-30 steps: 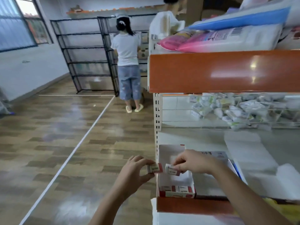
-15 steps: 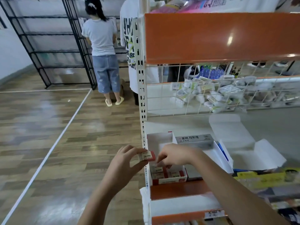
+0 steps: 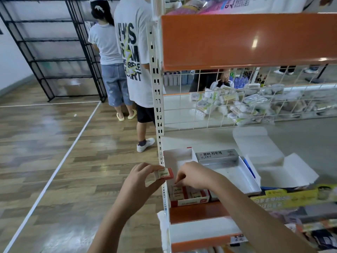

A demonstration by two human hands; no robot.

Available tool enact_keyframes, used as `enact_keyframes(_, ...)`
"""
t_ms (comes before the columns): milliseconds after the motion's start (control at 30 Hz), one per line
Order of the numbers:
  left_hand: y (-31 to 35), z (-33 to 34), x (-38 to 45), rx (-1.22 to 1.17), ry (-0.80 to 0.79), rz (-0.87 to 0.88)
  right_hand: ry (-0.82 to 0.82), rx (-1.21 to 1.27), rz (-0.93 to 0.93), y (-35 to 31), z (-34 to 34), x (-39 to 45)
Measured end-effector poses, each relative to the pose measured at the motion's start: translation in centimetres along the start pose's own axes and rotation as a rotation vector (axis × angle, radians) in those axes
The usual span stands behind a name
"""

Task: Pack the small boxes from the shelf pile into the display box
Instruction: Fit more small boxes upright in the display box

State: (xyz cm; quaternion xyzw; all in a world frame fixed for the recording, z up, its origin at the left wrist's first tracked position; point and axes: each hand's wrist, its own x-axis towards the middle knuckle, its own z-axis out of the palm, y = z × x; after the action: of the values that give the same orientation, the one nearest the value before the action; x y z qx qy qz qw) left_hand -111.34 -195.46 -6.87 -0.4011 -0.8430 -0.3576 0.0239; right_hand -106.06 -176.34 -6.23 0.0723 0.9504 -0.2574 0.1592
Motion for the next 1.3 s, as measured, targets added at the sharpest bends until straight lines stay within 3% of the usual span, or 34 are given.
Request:
enact_keyframes(167,-0.1,0.6,0.5,0.012,-0.027,0.008,0.071,0.017,-0.005,-0.1,0.4,-0.5)
enact_keyframes(300,0.3,0.8,1.3,0.06,-0.069,0.037,0.229,-0.005,-0.052,0.4,-0.6,-1.9)
enact_keyframes(467,1.6,1.5,3.1,0.186,-0.161,0.116,0.455,-0.051,0.083,2.4,-2.9,-3.4)
enact_keyframes(733,3.4,4.3,5.8,0.353,-0.442,0.171,0.25,-0.026,0.262,3.6,-2.4,-3.3)
enact_keyframes(900,3.6,5.3,6.4,0.374,-0.501,0.172,0.223,0.178,0.255,4.2,-2.1,-3.1)
enact_keyframes(1300,5.0,6.0,6.8,0.487,-0.552,0.165,0.245,0.26,0.27,4.5,-1.6,-3.0)
